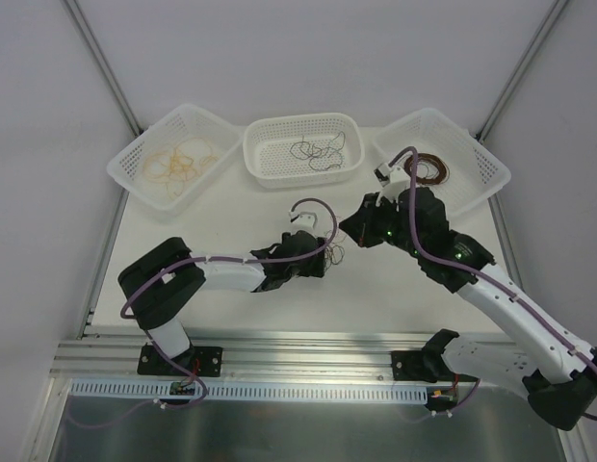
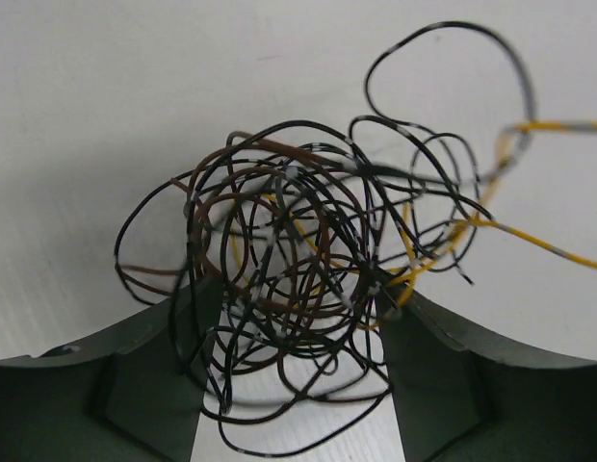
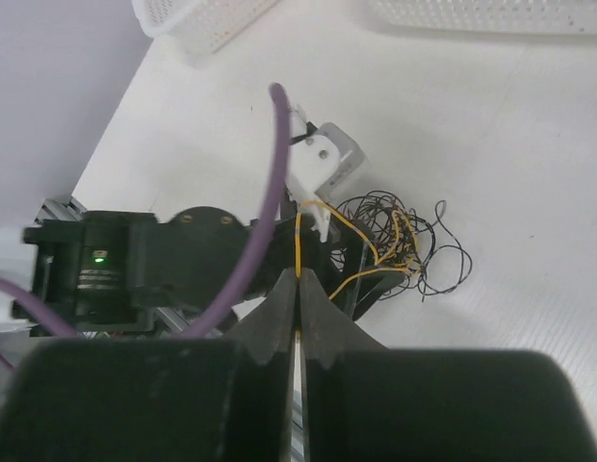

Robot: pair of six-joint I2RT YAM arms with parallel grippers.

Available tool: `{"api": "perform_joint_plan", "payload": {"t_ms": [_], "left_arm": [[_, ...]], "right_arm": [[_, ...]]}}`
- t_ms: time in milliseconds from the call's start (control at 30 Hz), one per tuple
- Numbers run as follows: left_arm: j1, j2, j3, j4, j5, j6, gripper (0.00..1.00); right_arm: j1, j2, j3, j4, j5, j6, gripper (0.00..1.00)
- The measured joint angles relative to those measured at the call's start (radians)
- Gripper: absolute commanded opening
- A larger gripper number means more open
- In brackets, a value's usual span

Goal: Untangle the cables

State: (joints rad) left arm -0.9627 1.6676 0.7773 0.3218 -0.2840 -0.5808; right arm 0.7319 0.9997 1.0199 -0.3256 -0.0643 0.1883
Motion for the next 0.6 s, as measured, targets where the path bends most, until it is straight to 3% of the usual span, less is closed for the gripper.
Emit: {"api": "perform_joint_plan", "payload": {"t_ms": [267,600], "left_arm": [[0.034,0.041,0.04,-0.097,-0.093,-0.102,0.54],[0.278,-0.048,-0.055,-0.112,-0.07,-0.191,0.48]], "right_arm": [[-0.002,-0.103,0.183,-0.162,0.09,-0.092,0.01],[-0.05,-0.214,0.358,-0.32,0.218,-0.203,0.0]]}}
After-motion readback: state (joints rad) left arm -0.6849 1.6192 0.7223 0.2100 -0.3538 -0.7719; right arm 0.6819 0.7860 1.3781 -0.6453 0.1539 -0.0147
